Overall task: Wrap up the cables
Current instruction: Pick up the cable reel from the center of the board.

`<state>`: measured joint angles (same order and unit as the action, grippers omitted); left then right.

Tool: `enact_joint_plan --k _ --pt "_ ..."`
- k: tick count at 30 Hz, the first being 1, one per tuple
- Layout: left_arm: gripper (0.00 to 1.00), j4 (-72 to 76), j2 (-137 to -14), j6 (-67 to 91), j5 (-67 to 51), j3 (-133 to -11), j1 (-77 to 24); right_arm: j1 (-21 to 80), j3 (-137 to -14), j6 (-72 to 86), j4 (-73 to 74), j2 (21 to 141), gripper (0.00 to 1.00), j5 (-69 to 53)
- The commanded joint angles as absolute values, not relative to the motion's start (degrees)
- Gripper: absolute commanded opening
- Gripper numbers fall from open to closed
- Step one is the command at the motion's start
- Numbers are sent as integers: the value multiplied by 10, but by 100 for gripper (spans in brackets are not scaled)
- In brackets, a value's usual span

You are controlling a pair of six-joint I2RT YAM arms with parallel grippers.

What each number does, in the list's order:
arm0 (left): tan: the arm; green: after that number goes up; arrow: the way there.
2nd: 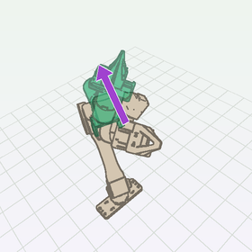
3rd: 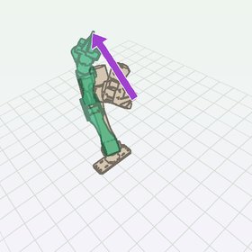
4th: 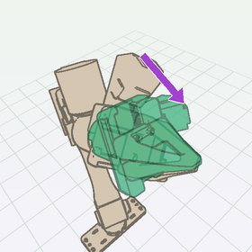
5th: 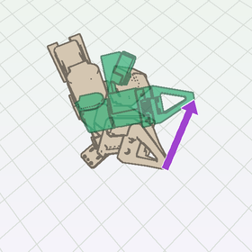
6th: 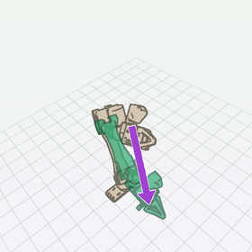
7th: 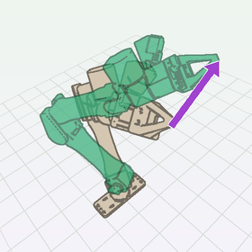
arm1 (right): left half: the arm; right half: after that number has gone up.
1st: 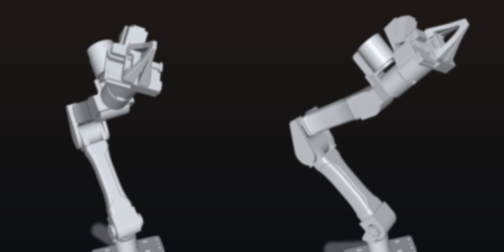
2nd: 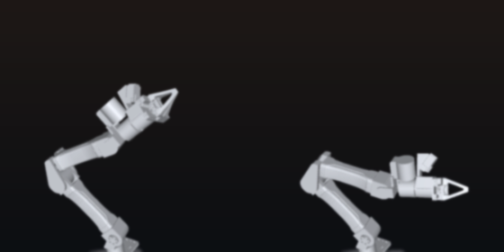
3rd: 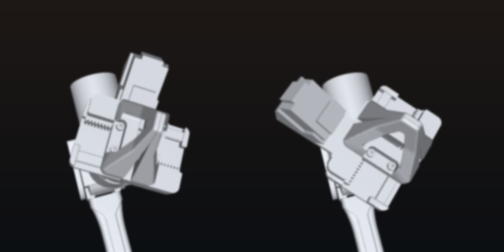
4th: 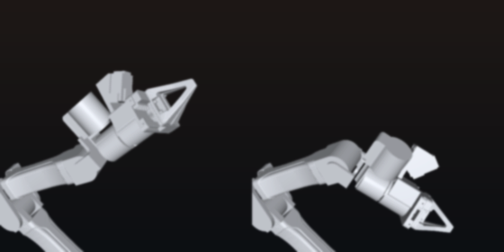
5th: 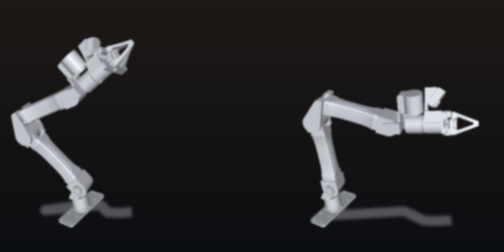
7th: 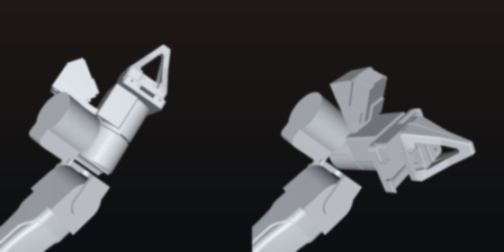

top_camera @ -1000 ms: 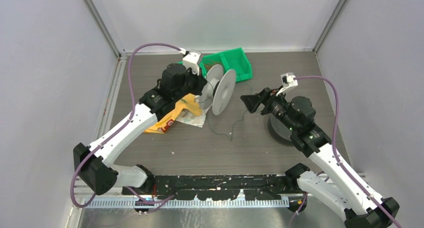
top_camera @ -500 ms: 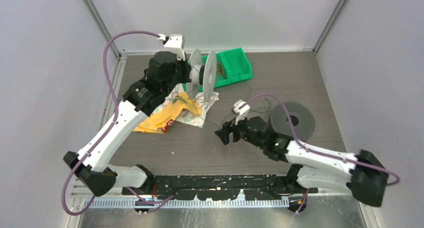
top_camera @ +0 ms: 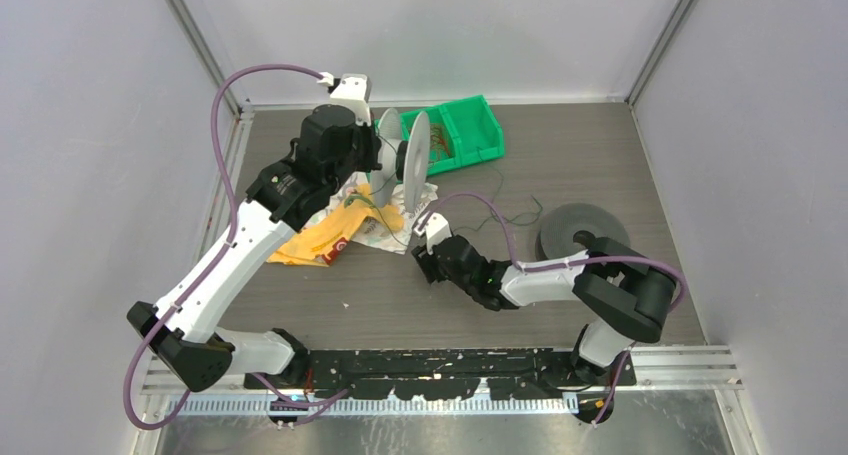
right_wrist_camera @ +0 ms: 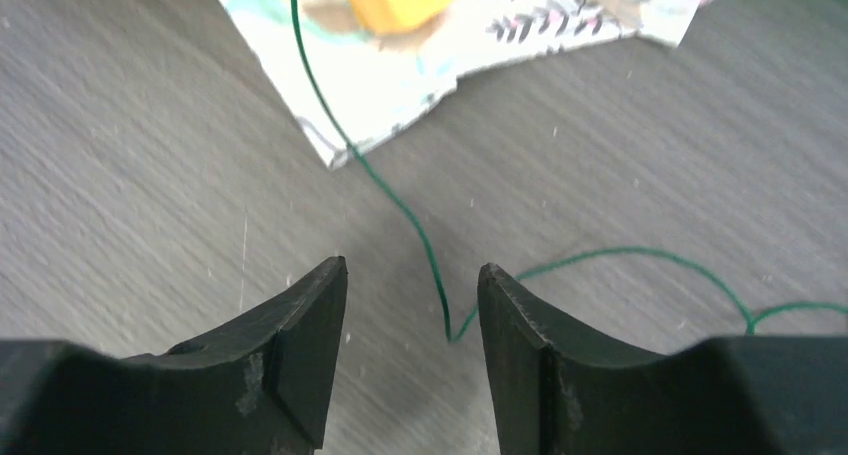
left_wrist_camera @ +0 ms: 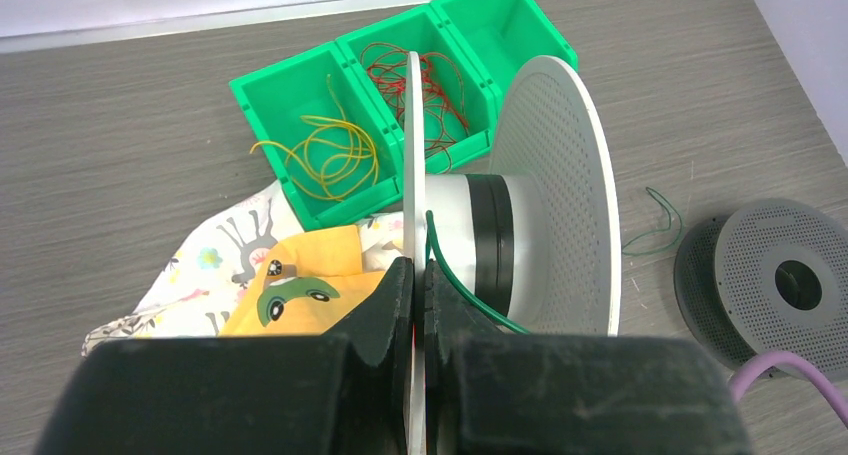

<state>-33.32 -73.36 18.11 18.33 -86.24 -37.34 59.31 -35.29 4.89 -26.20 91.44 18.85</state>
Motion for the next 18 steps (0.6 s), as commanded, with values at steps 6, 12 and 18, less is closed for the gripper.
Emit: enact_joint_plan --k 6,12,18 --pt "1 -280 -703 196 185 -878 -371 594 -410 26 -308 941 36 237" --pt "0 -273 -697 190 196 -870 -371 596 -413 24 -296 943 39 227" --pt "0 -271 -693 190 197 -867 -371 595 -404 20 -294 946 40 236"
